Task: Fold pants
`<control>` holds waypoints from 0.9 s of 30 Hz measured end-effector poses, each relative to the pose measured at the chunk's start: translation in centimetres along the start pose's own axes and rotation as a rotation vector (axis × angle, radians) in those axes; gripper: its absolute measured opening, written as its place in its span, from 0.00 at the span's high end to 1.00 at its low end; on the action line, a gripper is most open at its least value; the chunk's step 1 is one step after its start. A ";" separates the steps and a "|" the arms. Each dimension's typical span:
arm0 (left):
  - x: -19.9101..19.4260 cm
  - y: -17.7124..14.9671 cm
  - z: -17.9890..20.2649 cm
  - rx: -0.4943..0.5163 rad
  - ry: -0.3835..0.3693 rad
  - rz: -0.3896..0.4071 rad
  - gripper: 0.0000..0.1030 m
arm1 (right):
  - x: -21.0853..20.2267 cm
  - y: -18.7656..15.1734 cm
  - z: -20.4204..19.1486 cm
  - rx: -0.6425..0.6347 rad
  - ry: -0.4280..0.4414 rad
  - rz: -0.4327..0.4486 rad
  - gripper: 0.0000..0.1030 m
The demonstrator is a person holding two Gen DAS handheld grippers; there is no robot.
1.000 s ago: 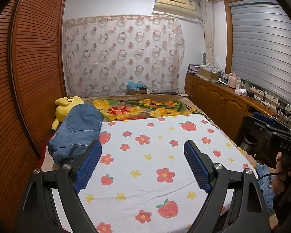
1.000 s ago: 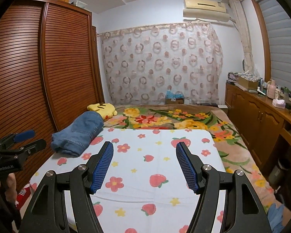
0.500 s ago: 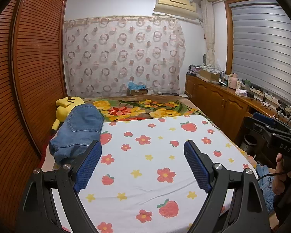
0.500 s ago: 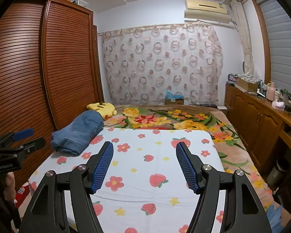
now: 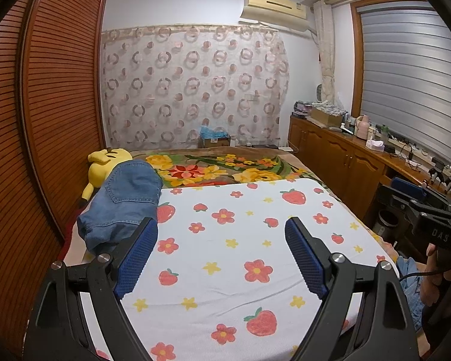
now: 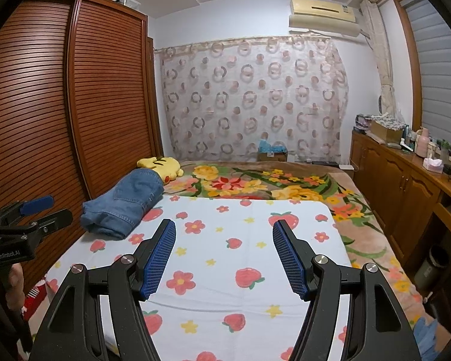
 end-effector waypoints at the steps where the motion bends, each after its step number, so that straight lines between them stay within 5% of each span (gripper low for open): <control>1: 0.0 0.0 -0.1 -0.001 0.000 -0.001 0.16 | 0.0 0.1 0.1 0.001 0.000 0.001 0.33; 27: -0.1 0.0 0.0 -0.001 0.000 0.001 0.16 | 0.0 0.0 0.1 -0.002 0.001 0.001 0.33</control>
Point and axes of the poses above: each gripper's, at about its wrist camera, not at the fingertips, and x roughly the way its jaws point, z to its right, y to its top, the point moved 1 cm from there along x, roughly the way its jaws point, and after that the axes turned 2 degrees about -z, right-handed, at the moved point
